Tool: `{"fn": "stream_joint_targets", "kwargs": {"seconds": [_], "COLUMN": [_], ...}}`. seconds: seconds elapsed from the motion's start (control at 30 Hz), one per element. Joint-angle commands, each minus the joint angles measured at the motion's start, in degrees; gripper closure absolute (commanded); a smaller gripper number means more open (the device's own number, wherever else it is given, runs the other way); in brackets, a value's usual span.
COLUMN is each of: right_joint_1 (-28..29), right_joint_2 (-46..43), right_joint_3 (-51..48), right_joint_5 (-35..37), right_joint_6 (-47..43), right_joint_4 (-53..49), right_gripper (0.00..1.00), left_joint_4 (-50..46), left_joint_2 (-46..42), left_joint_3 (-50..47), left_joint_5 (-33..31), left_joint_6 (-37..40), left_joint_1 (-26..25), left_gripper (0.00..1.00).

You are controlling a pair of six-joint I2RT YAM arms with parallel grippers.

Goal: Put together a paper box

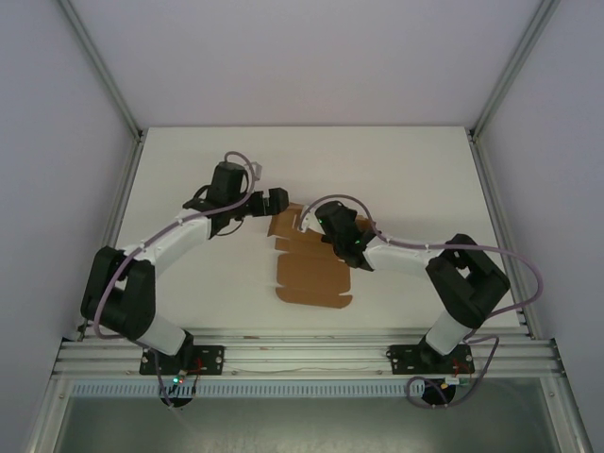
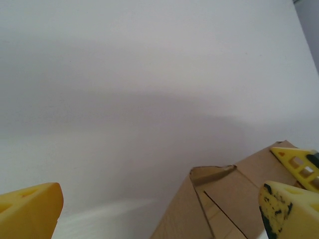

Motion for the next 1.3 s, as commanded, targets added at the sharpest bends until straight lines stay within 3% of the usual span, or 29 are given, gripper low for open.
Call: {"fn": "stream_joint_targets", "kwargs": {"seconds": [0.0,0.3,0.7,0.8,1.07,1.27], "right_joint_1": [0.4,0.4,0.4,0.0,-1.9,-3.4], "right_joint_2": [-2.1,-2.2,-7.6,-8.2,-10.2,-12.8], "right_joint_3": [0.8,1.8,-1.6,-2.2,-3.3,-5.1], "right_joint_5": [-0.3,-1.5,-13.9,-14.2,-12.8,-12.7], "right_joint_6": [2.6,8.9,13.9,14.6,17.3,17.5], "right_joint_4": [-0.1,-1.8,0.0,0.9,0.5,0.1], "right_gripper": [0.92,0.92,0.92,0.92,0.92,0.93], "left_joint_4": [-2.2,-1.4,9.9,11.4,10.9,8.8], "left_joint_2": [2.2,5.8,7.5,6.8,0.4,-6.2], "left_joint_3": [2.7,3.5,1.8,0.7,-4.5,-11.3], "left_joint_5": [-1.1,-3.9,-7.3,-7.5,-8.1,-7.9], "left_joint_6": [2.0,2.0,-3.1,-3.2,-3.1,-3.2], "left_joint_1": [-1.1,-4.5,-8.6,-9.3,-8.8,-4.2], "left_gripper": [0.0,0.0,0.0,0.0,0.0,0.0]}}
